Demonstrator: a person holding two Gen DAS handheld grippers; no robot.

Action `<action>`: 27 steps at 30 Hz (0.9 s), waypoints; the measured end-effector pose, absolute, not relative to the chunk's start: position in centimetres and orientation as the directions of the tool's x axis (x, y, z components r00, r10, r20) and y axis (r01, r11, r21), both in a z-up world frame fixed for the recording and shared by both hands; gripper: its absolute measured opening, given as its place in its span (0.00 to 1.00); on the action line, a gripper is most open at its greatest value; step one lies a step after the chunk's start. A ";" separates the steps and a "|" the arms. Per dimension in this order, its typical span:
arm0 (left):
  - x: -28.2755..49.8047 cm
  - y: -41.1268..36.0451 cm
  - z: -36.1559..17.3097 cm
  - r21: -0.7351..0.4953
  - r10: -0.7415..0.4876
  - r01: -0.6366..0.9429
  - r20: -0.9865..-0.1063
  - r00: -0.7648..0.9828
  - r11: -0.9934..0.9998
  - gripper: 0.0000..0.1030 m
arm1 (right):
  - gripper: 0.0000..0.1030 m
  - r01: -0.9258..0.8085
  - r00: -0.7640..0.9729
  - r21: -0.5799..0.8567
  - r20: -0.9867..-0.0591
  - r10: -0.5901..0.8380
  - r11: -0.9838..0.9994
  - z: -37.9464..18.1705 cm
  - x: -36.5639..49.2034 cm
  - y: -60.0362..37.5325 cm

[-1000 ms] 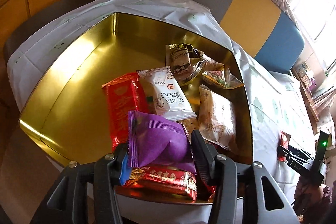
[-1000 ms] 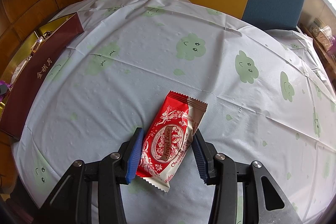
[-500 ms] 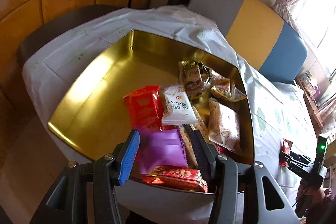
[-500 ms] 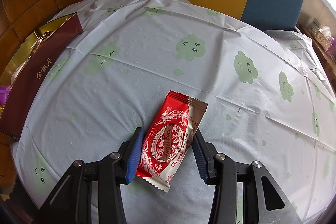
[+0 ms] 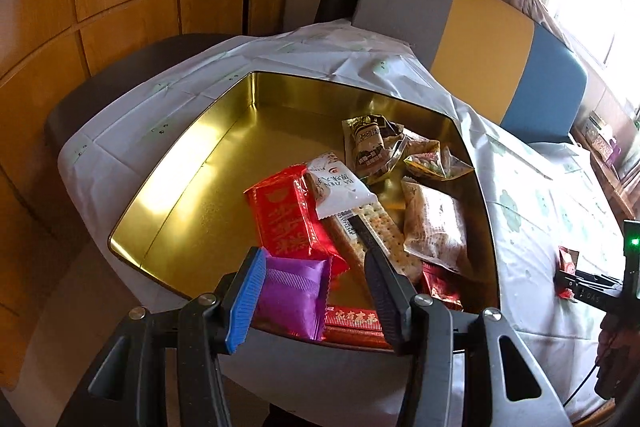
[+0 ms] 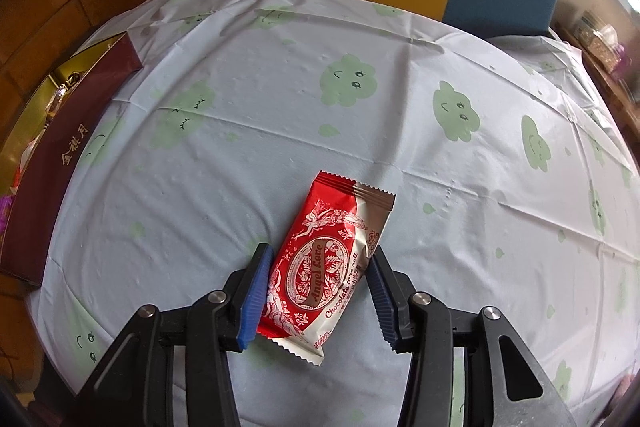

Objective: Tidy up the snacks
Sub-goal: 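Carry the red-white chocolate packet into the gold tray and open the right tool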

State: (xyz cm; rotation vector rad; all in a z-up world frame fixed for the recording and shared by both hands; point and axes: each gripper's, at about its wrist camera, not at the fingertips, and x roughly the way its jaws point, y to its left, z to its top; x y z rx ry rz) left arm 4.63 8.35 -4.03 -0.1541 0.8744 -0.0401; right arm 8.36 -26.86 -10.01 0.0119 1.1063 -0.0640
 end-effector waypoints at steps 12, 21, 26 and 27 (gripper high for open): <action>4.2 8.4 -4.0 -0.133 -0.077 -0.038 -0.758 0.648 0.990 0.51 | 0.41 0.088 0.460 -0.029 -0.885 -0.067 0.996 -9.8 7.1 -26.2; 4.0 8.8 -3.7 -0.132 -0.071 -0.045 -0.753 0.655 0.990 0.51 | 0.41 0.029 0.483 0.043 -0.876 0.024 0.999 -8.4 7.1 -23.5; 3.9 9.1 -3.4 -0.131 -0.064 -0.052 -0.747 0.662 0.990 0.51 | 0.41 -0.058 0.513 0.089 -0.852 0.106 0.994 -6.4 7.9 -20.1; 3.9 9.2 -3.4 -0.131 -0.062 -0.055 -0.746 0.664 0.990 0.51 | 0.41 -0.082 0.519 0.099 -0.845 0.127 0.992 -5.9 8.1 -19.2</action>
